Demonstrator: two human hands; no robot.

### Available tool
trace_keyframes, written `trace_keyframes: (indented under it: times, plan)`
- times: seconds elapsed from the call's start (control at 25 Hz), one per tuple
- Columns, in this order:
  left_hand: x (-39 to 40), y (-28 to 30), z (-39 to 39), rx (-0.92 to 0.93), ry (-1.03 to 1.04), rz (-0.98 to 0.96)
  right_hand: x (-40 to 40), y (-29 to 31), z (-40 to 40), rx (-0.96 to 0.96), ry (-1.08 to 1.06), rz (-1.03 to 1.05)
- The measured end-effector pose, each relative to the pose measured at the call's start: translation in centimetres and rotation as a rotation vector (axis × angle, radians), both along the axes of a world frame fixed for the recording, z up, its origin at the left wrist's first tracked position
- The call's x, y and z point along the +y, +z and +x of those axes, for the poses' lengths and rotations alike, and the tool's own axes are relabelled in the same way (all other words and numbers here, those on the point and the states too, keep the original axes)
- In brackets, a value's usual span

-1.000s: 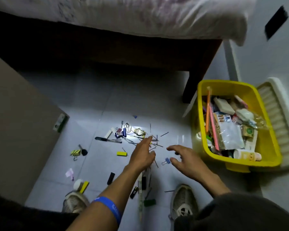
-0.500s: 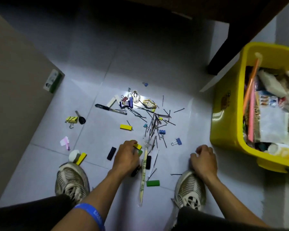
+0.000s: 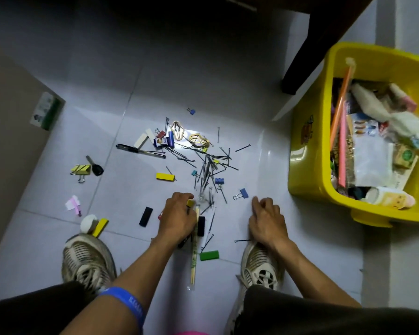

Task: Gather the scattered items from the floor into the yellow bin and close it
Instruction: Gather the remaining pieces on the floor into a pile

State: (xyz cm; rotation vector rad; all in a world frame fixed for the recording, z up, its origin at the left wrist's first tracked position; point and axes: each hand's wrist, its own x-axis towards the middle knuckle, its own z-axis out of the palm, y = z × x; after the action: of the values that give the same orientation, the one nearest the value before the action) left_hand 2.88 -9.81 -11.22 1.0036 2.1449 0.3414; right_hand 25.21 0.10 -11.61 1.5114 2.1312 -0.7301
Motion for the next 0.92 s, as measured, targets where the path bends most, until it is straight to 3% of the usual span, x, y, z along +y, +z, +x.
trace_keyframes:
  times: [0.16, 0.24, 0.36, 0.48, 0.68, 0.84, 0.92]
  plan:
    - [-1.0, 0.5, 0.5, 0.051, -0.153, -0.008, 1.6, 0.9, -3.1, 0.203, 0.240, 0.017]
    - [-2.0, 0.4, 0.3, 0.040, -0.196, -0.034, 1.3, 0.9, -3.2, 0.103, 0.472, 0.011]
    - [-3.3, -0.1, -0.7, -0.035, -0.144, -0.089, 0.4, -0.2, -2.9, -0.111, 0.767, -0.156]
    - [-4.2, 0.0, -1.5, -0.059, -0.079, -0.123, 1.5, -1.2, -3.6, -0.110, 0.906, -0.110]
    - [-5.5, -0.2, -1.8, -0.048, -0.025, -0.145, 2.9, -1.6, -3.3, 0.009, 0.844, -0.132]
    - [-6.3, -1.1, -1.2, -0.053, -0.014, -0.120, 1.3, -1.2, -3.9, 0.282, 0.323, -0.148]
    - [-5.9, -1.7, -0.8, -0.059, 0.002, -0.090, 0.9, -0.9, -3.5, 0.229, 0.475, -0.162]
